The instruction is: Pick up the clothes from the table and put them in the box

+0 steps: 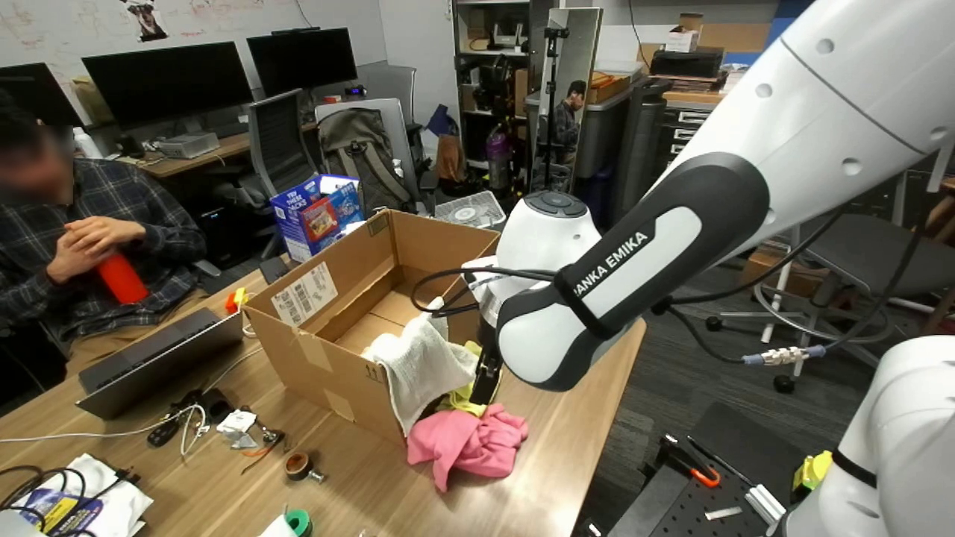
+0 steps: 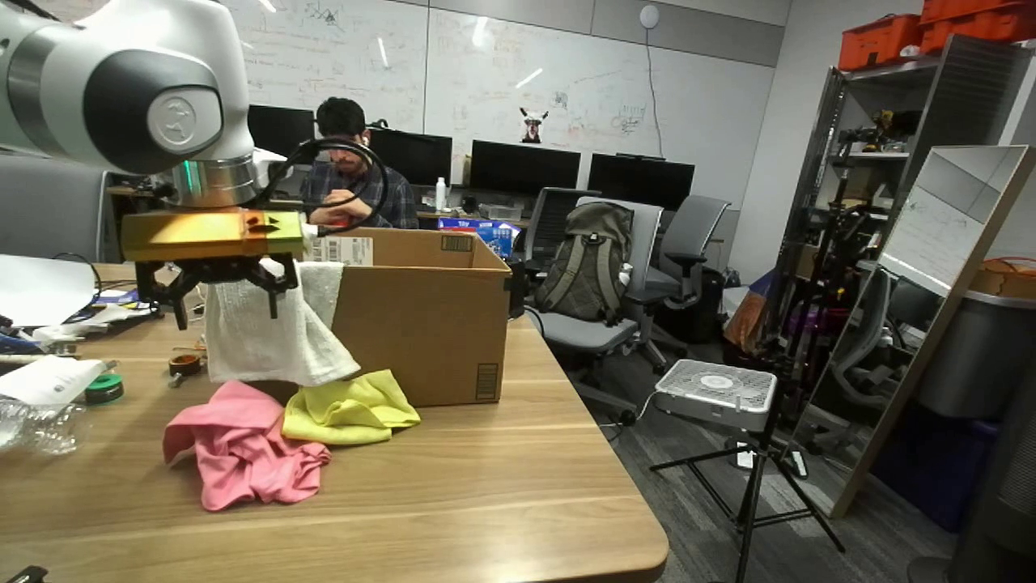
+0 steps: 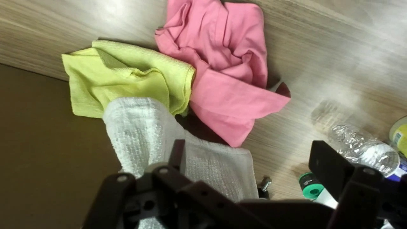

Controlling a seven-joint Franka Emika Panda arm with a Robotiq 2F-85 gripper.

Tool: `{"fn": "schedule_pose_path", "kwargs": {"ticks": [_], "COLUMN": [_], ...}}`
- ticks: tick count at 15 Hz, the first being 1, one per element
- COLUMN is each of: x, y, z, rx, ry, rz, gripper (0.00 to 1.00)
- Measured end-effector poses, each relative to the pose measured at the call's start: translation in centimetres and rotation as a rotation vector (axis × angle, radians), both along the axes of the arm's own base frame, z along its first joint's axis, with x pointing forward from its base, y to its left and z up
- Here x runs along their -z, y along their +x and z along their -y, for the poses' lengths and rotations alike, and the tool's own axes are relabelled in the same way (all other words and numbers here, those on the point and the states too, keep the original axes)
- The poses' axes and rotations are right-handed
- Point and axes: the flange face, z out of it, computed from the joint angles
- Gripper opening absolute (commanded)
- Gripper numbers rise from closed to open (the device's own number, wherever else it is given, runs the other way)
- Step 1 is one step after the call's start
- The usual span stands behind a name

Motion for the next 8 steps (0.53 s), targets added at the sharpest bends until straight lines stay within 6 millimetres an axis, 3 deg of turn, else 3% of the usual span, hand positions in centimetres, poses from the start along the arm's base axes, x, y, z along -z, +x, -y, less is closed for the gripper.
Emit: {"fn": "schedule_pose_path", "kwargs": {"ticks": [8], "x": [1.4], "y": [-1.2], "z": [-4.0], "rx": [-0.05], "ry": [0.034], "rz": [0.032], "gripper": [1.0]}}
